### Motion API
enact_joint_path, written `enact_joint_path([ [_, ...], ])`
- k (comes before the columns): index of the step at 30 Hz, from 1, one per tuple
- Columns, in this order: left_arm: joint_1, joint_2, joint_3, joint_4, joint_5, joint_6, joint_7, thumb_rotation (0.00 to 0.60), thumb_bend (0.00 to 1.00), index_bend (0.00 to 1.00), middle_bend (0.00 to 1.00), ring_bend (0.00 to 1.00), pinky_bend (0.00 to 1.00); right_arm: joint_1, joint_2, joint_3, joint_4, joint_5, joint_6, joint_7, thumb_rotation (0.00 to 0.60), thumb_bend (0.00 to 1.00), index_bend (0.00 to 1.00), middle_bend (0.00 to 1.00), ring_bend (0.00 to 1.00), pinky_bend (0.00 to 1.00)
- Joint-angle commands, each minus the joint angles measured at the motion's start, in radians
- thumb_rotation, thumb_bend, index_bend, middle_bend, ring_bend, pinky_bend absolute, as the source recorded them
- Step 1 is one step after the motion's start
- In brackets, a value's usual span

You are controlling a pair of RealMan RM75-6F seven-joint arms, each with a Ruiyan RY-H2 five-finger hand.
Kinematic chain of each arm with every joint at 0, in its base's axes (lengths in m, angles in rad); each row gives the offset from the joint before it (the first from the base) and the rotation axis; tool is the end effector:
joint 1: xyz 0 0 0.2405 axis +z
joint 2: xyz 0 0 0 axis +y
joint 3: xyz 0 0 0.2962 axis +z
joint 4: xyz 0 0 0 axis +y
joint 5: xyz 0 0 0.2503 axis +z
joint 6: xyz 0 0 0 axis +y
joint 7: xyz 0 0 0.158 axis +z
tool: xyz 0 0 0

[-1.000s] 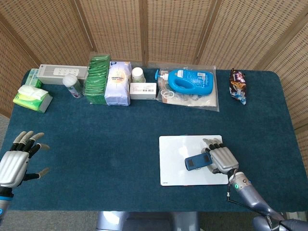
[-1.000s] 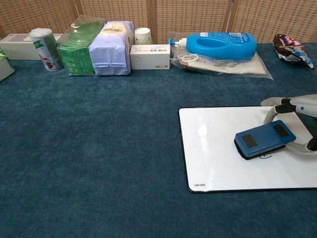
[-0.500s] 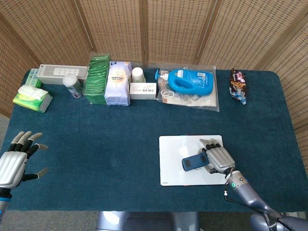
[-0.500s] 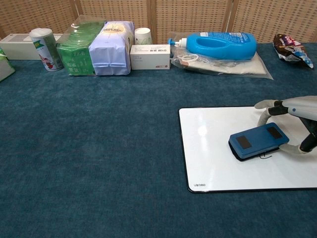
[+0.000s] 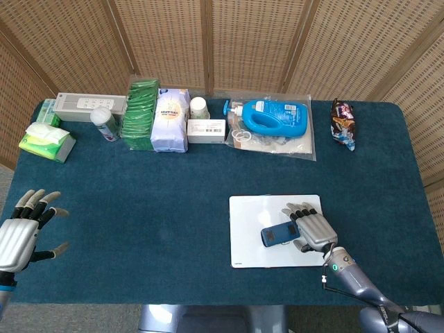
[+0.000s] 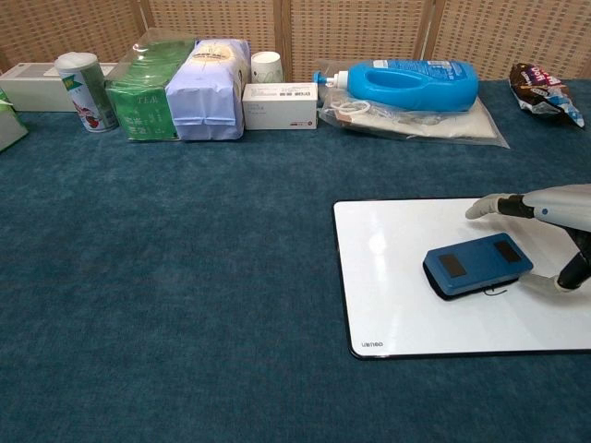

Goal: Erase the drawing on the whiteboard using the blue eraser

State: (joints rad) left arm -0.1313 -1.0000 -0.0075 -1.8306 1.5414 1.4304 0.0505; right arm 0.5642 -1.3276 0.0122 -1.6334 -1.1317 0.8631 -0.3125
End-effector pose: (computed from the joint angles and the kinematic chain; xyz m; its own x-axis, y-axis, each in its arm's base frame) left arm -0.3127 0.2010 0.1436 0.3618 0.0873 0.9281 0.9301 -0.1019 -0.3530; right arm -0.2782 -0.3098 -0.0250 0.4887 -0.4975 0.7167 -0.8724 -0.2849 0.3971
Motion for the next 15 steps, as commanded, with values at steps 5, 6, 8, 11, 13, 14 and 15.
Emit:
enact_joint_path([
  [5,-0.003,-0.003,-0.001,0.004,0.0,-0.004,-0.003,0.6,0.17,0.36,0.16,0.09,0.0,-0.005,-0.001,-0.005,-0.015,0.013,0.019,-0.018,0.6,0.39,0.15,0.0,0.0,0.0],
  [6,-0.003,-0.004,-0.001,0.004,0.0,-0.005,-0.003,0.6,0.17,0.36,0.16,0.09,0.0,-0.006,-0.001,-0.005,-0.017,0.014,0.021,-0.019,0.6,0.39,0.16,0.0,0.0,0.0],
  [8,-0.004,-0.005,-0.001,0.006,0.0,-0.006,-0.003,0.6,0.17,0.36,0.16,0.09,0.0,-0.007,-0.002,-0.006,-0.02,0.017,0.025,-0.021,0.6,0.39,0.2,0.0,0.0,0.0],
  [11,-0.005,-0.005,-0.002,0.007,-0.001,-0.007,-0.005,0.6,0.17,0.36,0.16,0.09,0.0,-0.006,-0.004,-0.005,-0.02,0.018,0.029,-0.024,0.6,0.39,0.25,0.0,0.0,0.0],
  [13,-0.005,-0.006,-0.002,0.009,-0.002,-0.007,-0.005,0.6,0.17,0.36,0.16,0.09,0.0,-0.005,-0.007,-0.004,-0.018,0.02,0.031,-0.025,0.6,0.39,0.26,0.0,0.0,0.0],
  [14,-0.005,-0.006,-0.002,0.009,-0.002,-0.007,-0.005,0.6,0.17,0.36,0.16,0.09,0.0,-0.005,-0.008,-0.003,-0.018,0.021,0.031,-0.025,0.6,0.39,0.26,0.0,0.0,0.0],
  [15,-0.005,-0.006,-0.002,0.009,-0.002,-0.007,-0.006,0.6,0.17,0.36,0.16,0.09,0.0,-0.005,-0.008,-0.003,-0.018,0.022,0.031,-0.024,0.6,0.39,0.26,0.0,0.0,0.0],
])
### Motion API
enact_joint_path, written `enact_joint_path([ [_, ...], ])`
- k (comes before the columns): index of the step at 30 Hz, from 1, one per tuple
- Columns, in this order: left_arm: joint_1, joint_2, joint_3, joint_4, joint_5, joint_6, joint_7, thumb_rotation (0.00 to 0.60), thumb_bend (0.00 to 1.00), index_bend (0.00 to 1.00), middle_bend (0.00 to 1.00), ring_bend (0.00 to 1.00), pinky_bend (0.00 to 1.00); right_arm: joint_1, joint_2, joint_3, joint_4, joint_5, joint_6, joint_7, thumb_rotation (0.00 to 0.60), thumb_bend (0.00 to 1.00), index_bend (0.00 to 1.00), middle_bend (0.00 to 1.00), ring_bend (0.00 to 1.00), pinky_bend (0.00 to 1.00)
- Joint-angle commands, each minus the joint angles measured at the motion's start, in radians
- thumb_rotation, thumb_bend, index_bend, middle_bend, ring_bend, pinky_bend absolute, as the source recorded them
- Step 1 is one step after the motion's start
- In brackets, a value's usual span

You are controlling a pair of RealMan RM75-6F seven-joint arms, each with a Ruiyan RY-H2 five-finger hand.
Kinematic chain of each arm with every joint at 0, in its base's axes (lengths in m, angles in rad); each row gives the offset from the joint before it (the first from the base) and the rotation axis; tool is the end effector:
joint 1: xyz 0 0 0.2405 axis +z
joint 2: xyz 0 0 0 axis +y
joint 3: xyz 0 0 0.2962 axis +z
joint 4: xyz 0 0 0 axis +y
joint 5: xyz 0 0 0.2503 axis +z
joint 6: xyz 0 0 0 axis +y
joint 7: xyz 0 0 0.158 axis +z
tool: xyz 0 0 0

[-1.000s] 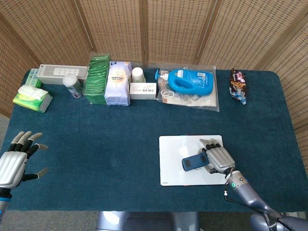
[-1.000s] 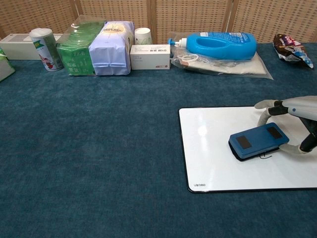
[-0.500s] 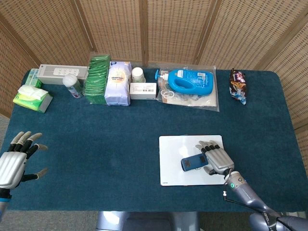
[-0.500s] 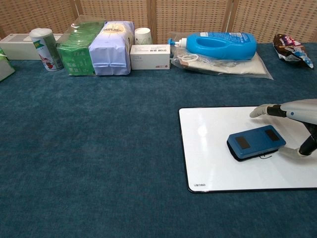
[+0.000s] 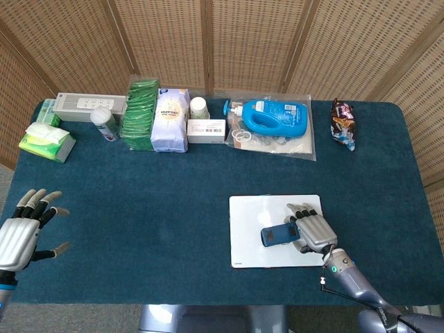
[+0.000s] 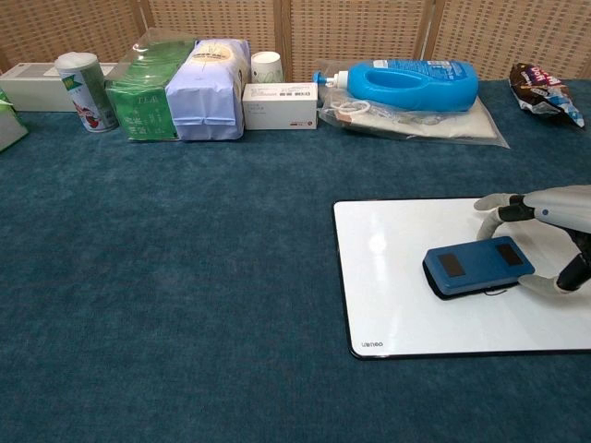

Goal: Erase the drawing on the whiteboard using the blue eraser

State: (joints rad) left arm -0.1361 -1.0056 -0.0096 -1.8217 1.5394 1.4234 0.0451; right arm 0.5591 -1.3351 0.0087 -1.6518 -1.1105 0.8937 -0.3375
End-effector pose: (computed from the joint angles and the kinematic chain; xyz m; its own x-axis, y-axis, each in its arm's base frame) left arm -0.3139 0.2032 0.1418 0.3603 0.0907 0.9284 0.9305 -0.1044 -0.3510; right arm -0.2753 -0.3060 -0.0261 0.4813 -0.4896 0.7271 -0.8766 -0.2714 0.3975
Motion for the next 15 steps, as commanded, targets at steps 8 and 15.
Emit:
enact_joint_path([
  [8,0.0,0.0,-0.001,0.006,-0.004,-0.002,-0.006,0.6,0.17,0.36,0.16,0.09,0.0,0.002,-0.016,0.005,0.009,0.001,0.007,0.005,0.6,0.39,0.34,0.0,0.0,0.0],
  [15,-0.001,-0.001,-0.002,0.01,-0.006,-0.002,-0.009,0.6,0.17,0.36,0.16,0.09,0.0,0.003,-0.016,0.015,0.006,-0.008,0.013,0.022,0.6,0.39,0.52,0.0,0.0,0.0],
])
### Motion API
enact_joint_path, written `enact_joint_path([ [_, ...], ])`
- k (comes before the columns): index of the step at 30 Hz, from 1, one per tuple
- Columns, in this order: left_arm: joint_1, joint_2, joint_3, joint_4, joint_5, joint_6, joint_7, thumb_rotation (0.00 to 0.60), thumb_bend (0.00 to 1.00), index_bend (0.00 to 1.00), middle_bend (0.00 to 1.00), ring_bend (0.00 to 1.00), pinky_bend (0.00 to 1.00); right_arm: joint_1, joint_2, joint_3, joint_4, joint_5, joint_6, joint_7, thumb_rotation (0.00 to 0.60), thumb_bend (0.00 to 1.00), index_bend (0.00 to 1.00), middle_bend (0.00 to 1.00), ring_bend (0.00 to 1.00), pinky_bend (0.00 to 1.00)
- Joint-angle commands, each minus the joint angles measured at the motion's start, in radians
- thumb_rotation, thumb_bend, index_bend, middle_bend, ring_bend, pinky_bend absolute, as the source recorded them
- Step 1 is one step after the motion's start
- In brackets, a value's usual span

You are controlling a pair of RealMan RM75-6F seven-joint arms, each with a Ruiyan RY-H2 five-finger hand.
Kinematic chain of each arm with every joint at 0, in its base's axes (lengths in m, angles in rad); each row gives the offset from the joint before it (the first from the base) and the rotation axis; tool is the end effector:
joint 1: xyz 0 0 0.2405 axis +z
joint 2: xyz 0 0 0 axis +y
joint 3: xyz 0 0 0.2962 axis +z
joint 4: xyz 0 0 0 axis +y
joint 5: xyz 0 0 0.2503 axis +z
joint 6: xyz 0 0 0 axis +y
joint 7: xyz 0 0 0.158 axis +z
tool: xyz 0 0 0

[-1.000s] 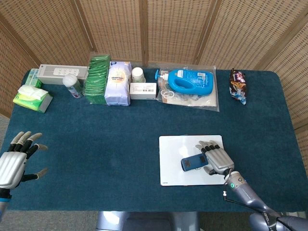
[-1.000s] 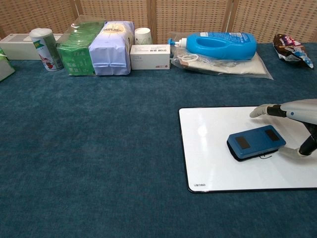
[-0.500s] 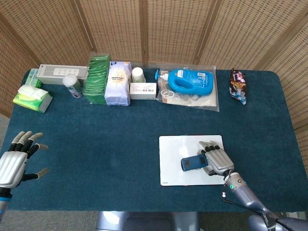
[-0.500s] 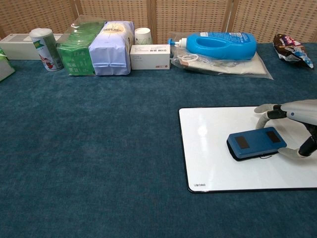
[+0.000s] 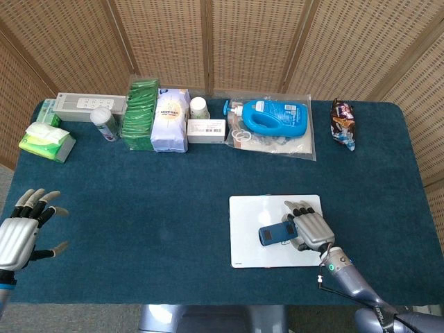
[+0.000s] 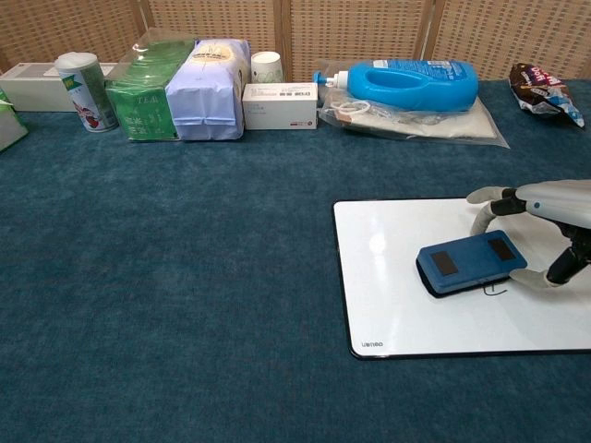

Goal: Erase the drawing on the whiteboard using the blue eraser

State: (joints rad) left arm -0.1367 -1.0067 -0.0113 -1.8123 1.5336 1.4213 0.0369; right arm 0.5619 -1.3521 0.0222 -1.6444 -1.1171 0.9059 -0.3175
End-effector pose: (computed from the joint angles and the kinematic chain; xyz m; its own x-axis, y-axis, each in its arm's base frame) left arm -0.3168 0.2042 0.1425 0.3596 0.0910 0.9286 0.9312 -0.0984 -0.3510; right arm -0.2687 -0.3104 -0.0290 0.4587 -0.4757 0.7506 -0.8883 -0.2673 0.3735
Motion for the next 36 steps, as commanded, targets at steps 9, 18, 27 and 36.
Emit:
enact_joint_path([
  [9,-0.002,-0.002,0.0,0.003,0.0,-0.003,-0.001,0.6,0.17,0.36,0.16,0.09,0.0,0.0,0.013,0.009,-0.034,-0.004,-0.008,0.045,0.6,0.38,0.58,0.01,0.0,0.0],
  [18,0.002,0.001,0.003,-0.005,0.004,0.002,0.006,0.6,0.17,0.36,0.16,0.09,0.0,0.015,-0.031,0.02,0.026,-0.015,-0.028,0.074,0.6,0.38,0.59,0.01,0.0,0.0],
  [27,0.009,0.008,0.007,-0.009,0.007,0.01,0.005,0.6,0.17,0.37,0.16,0.09,0.0,0.005,-0.032,0.008,0.084,-0.024,-0.027,0.092,0.6,0.38,0.58,0.01,0.0,0.0],
  [36,0.007,0.008,0.007,-0.014,0.015,0.011,0.008,0.6,0.17,0.37,0.16,0.09,0.0,-0.019,-0.004,-0.003,0.082,-0.025,-0.003,0.09,0.6,0.38,0.59,0.01,0.0,0.0],
])
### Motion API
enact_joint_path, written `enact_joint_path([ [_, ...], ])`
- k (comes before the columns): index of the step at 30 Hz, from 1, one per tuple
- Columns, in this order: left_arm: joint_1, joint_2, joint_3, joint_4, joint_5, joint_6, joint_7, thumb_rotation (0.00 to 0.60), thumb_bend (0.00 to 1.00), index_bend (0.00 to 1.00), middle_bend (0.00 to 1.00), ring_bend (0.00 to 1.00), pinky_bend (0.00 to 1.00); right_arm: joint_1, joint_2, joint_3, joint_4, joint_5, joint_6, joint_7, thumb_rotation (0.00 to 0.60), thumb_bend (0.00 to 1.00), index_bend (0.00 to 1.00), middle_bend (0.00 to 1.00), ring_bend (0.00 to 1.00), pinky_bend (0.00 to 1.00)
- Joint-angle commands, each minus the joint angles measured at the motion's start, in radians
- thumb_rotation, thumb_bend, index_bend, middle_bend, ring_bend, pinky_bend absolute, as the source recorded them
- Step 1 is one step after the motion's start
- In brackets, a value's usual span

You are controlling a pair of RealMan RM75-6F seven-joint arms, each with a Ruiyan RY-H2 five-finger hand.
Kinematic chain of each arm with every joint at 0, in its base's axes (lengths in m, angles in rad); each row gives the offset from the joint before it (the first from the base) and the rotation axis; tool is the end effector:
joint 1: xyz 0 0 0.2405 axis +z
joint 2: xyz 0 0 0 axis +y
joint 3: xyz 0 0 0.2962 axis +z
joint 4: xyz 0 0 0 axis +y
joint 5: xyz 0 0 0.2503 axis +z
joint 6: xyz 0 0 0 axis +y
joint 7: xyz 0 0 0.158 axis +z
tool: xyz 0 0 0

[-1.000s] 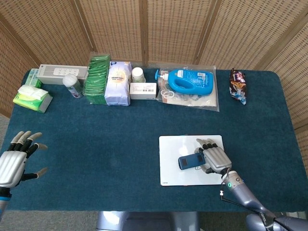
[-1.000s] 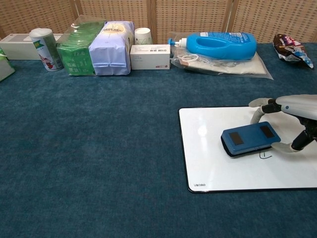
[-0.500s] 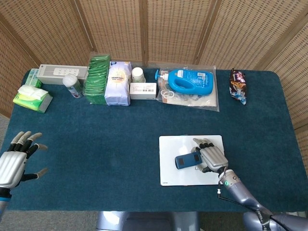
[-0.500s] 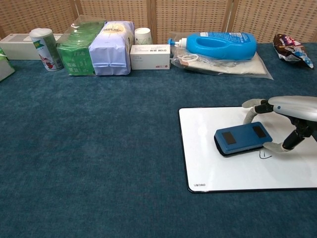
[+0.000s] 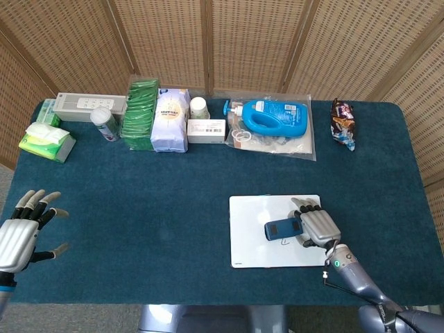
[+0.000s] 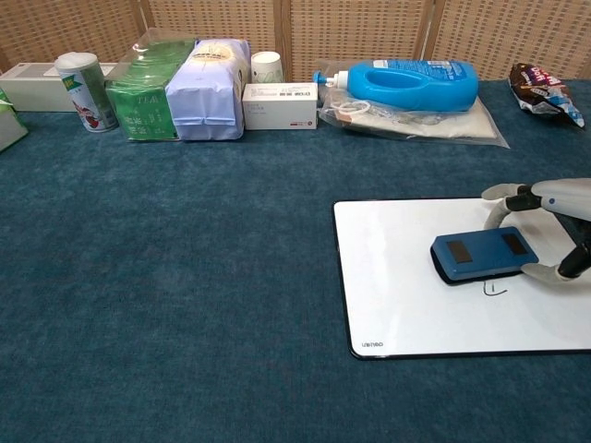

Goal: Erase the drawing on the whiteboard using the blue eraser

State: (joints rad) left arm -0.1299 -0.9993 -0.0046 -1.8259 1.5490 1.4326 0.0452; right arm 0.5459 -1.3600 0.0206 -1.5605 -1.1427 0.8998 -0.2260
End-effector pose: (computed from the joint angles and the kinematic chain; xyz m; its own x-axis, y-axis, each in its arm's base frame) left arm -0.3134 0.1999 0.1438 0.3627 0.0879 0.9277 0.9294 -0.1067 -0.3533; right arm -0.2931 -0.3181 -0.0240 0.4319 -0.4729 0.7680 -0.9019 -0.2184 0.3727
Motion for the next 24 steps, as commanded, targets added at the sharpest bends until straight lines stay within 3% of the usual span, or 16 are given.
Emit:
enact_joint_path([
  [1,0.001,0.0,0.0,0.0,0.0,0.0,0.0,0.6,0.17,0.37,0.16,0.09,0.0,-0.007,0.008,-0.004,-0.005,0.0,0.007,-0.003,0.6,0.38,0.59,0.01,0.0,0.0],
  [7,-0.001,-0.001,0.0,0.003,0.0,-0.002,-0.003,0.6,0.17,0.37,0.16,0.09,0.0,-0.025,0.037,-0.01,-0.031,0.002,0.032,-0.014,0.6,0.38,0.59,0.01,0.0,0.0],
  [12,-0.006,-0.009,0.001,0.013,0.001,-0.011,-0.011,0.6,0.17,0.37,0.16,0.09,0.0,-0.033,0.057,-0.02,-0.114,-0.015,0.046,-0.033,0.6,0.38,0.58,0.01,0.0,0.0],
  [24,-0.004,-0.009,0.0,0.035,-0.014,-0.015,-0.033,0.6,0.17,0.37,0.16,0.08,0.0,0.016,-0.017,-0.012,-0.137,0.014,-0.014,-0.093,0.6,0.38,0.58,0.01,0.0,0.0],
])
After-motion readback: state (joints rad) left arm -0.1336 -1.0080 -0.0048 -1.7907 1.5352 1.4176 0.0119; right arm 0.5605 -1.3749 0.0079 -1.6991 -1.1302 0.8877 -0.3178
